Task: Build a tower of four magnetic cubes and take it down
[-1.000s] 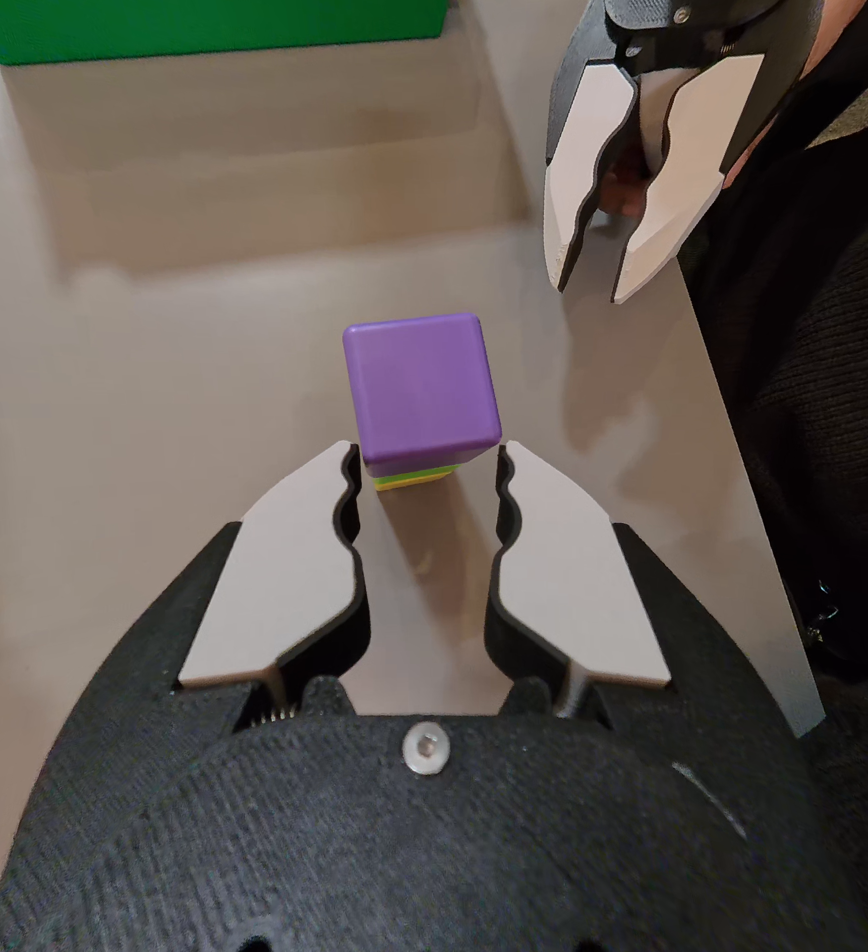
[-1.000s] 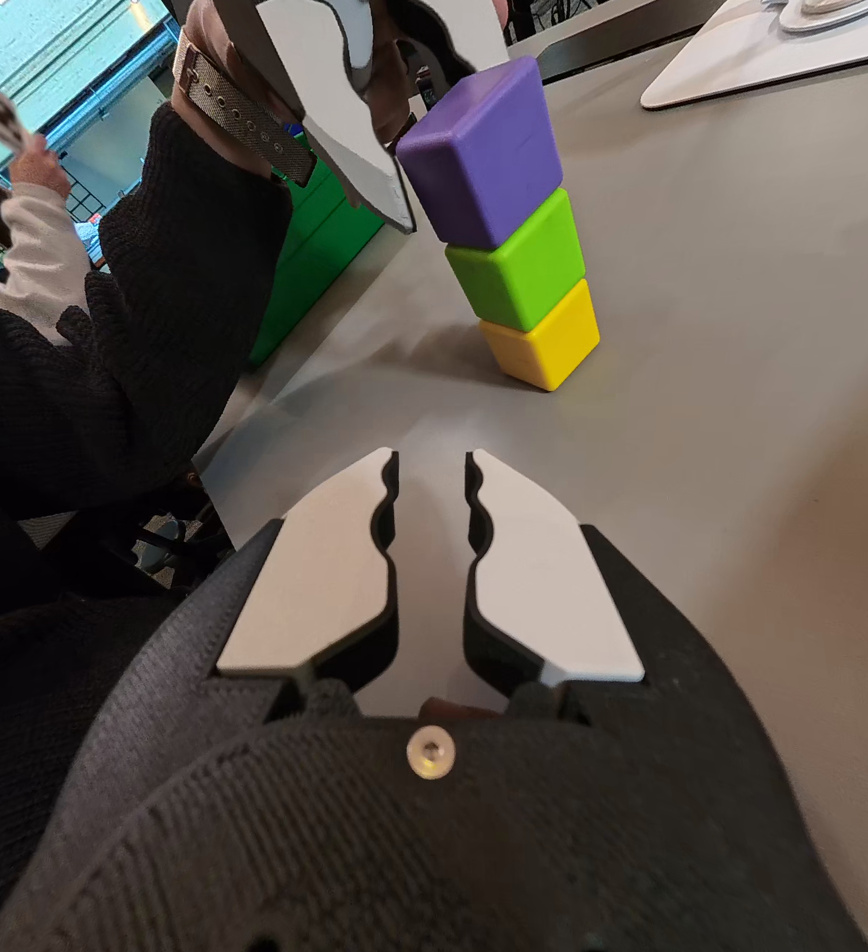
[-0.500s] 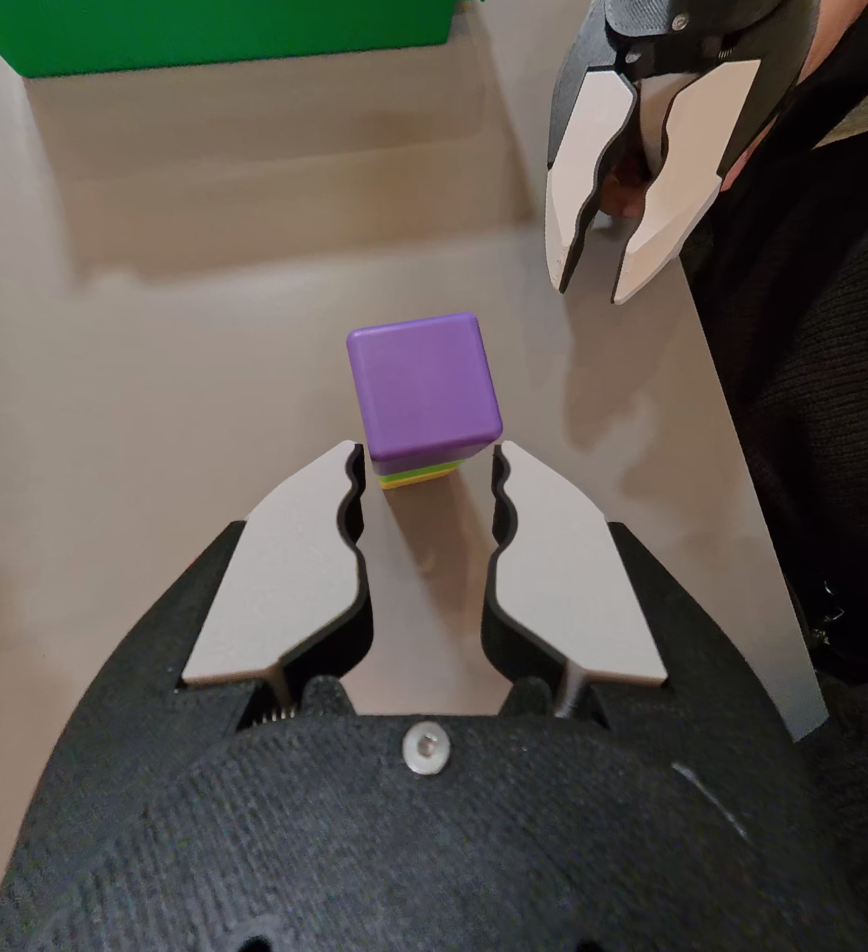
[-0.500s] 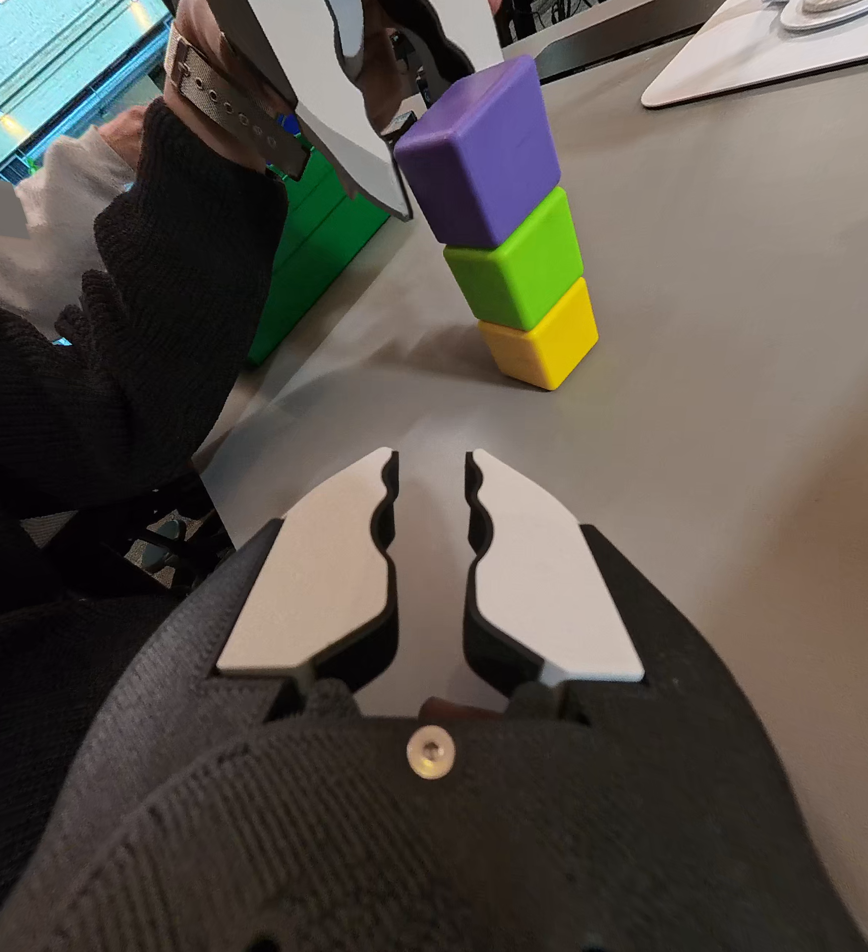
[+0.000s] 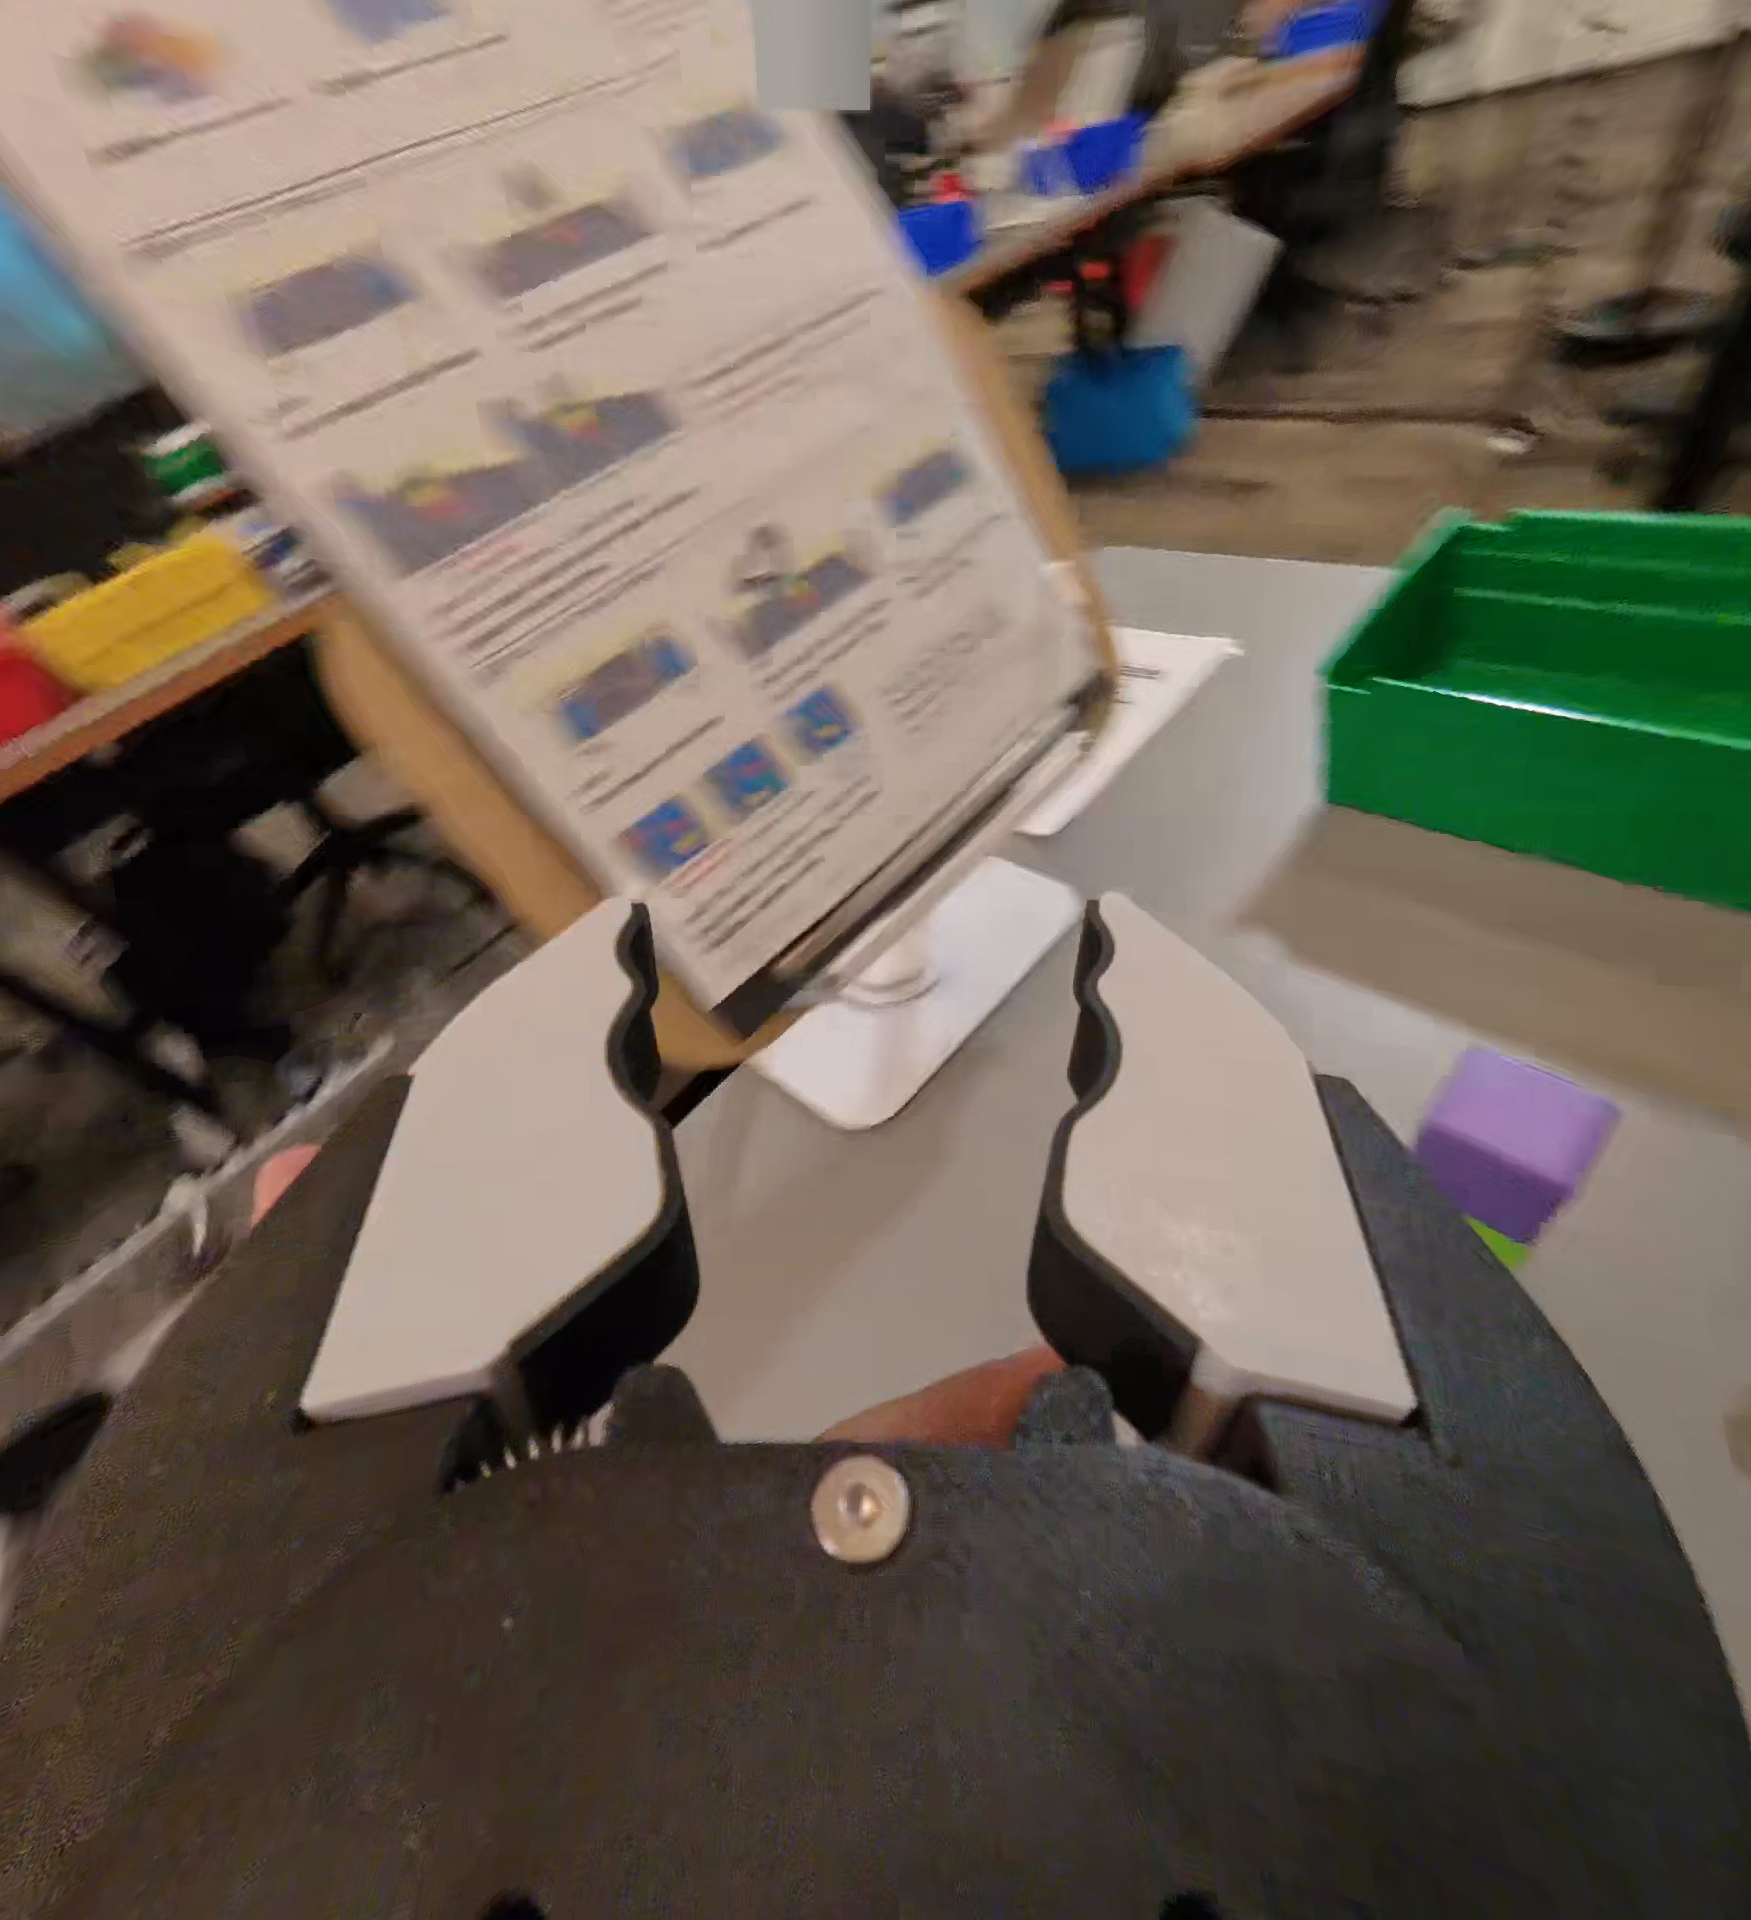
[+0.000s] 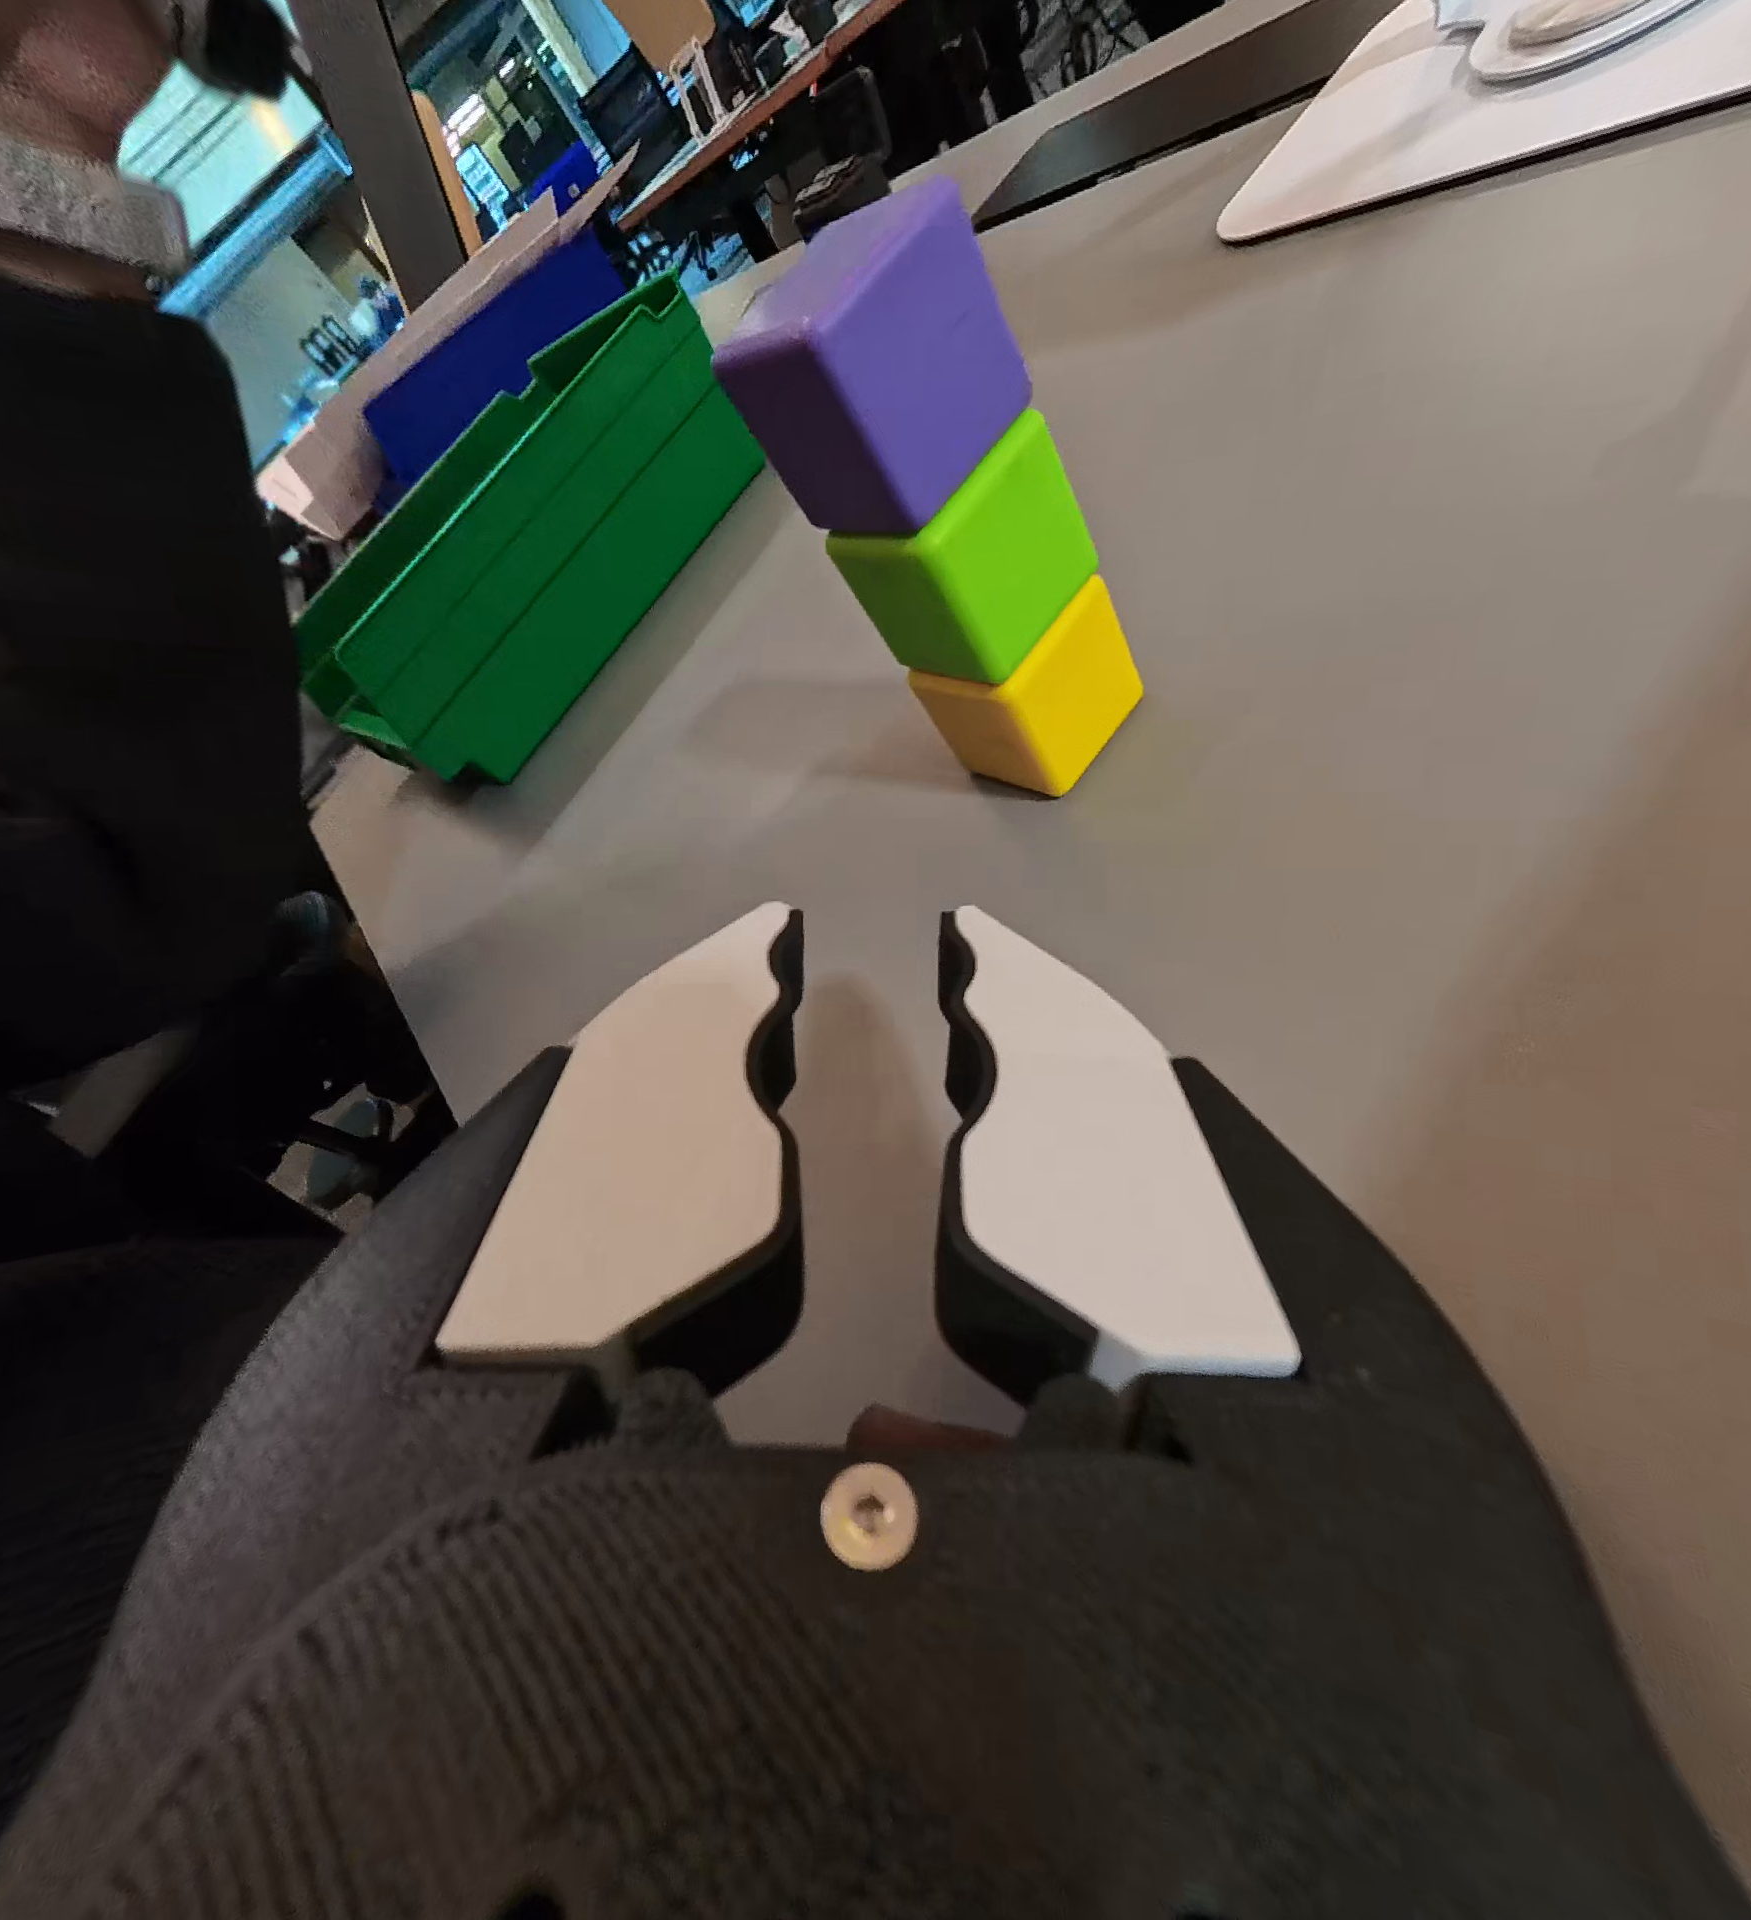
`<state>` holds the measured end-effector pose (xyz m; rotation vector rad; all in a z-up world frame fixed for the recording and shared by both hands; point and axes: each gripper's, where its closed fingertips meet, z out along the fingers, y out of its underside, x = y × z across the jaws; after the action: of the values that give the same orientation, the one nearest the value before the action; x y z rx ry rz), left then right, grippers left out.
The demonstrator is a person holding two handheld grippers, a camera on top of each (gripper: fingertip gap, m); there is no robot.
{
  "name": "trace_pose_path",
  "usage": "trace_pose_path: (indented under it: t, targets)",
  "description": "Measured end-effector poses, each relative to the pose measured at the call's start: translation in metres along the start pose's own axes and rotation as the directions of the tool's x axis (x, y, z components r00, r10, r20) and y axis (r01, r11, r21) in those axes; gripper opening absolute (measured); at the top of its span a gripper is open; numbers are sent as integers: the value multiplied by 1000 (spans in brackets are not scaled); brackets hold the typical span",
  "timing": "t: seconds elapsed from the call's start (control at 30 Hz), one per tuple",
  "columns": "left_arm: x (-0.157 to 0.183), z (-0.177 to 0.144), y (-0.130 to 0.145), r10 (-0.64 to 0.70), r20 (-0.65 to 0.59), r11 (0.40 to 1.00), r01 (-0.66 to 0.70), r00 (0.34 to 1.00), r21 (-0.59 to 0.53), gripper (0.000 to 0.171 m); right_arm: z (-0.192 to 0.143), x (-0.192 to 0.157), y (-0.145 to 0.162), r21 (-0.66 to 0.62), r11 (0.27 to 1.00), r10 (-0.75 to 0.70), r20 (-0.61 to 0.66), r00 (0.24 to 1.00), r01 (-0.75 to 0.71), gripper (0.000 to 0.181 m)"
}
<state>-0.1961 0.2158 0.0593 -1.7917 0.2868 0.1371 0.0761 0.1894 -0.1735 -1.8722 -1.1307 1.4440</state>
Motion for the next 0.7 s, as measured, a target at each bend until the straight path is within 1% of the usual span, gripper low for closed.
trace_pose_path:
  t: [0.03,0.07,0.1,0.13,0.2,0.27,0.3,0.37,0.4,0.43,0.47,0.5,0.53,0.6,0.67,0.7]
  targets:
    - [-21,-11,10,-51,74,998,53,996,-27,78,-1,1,-1,9,1000,13,1,1000,-13,25]
    - [-43,-23,26,-92,156,992,104,983,-69,78,-2,1,-3,18,1000,26,6,1000,-26,25]
    - [-67,-36,48,-126,251,981,159,960,-115,78,-2,1,-3,23,999,38,13,999,-38,25]
    - [-92,-52,73,-154,359,963,222,921,-156,77,-2,1,-4,24,999,46,18,999,-47,25]
    - [-137,-90,130,-189,575,914,357,796,-194,69,0,0,-3,19,999,46,20,999,-47,25]
    - [-168,-123,185,-221,719,863,475,659,-171,63,1,-1,-3,14,999,40,23,999,-40,25]
    - [-176,-132,212,-245,748,831,531,617,-166,63,1,-2,-3,14,999,38,28,999,-38,25]
    - [-177,-138,259,-334,755,720,670,564,-181,66,2,-4,-3,11,999,34,34,999,-34,25]
    - [-175,-140,277,-382,758,659,731,529,-178,67,3,-4,-3,9,999,33,36,999,-33,25]
    - [-172,-139,290,-423,754,612,772,502,-171,67,3,-5,-3,11,999,33,38,999,-33,25]
    - [-168,-137,300,-457,743,580,797,489,-168,67,3,-5,-4,12,999,33,39,999,-34,25]
    - [-166,-137,308,-464,747,560,811,477,-170,67,3,-5,-4,12,999,34,40,999,-35,25]
    - [-166,-138,316,-441,763,552,813,473,-184,67,3,-5,-4,12,999,35,41,999,-35,25]
    - [-168,-146,335,-350,815,533,814,462,-233,72,3,-5,-4,12,999,37,42,998,-37,25]
    - [-170,-156,350,-257,866,511,820,430,-256,73,3,-5,-4,14,999,37,42,998,-37,25]
    - [-169,-157,356,-241,875,499,827,420,-260,73,3,-6,-4,14,999,36,43,998,-37,25]
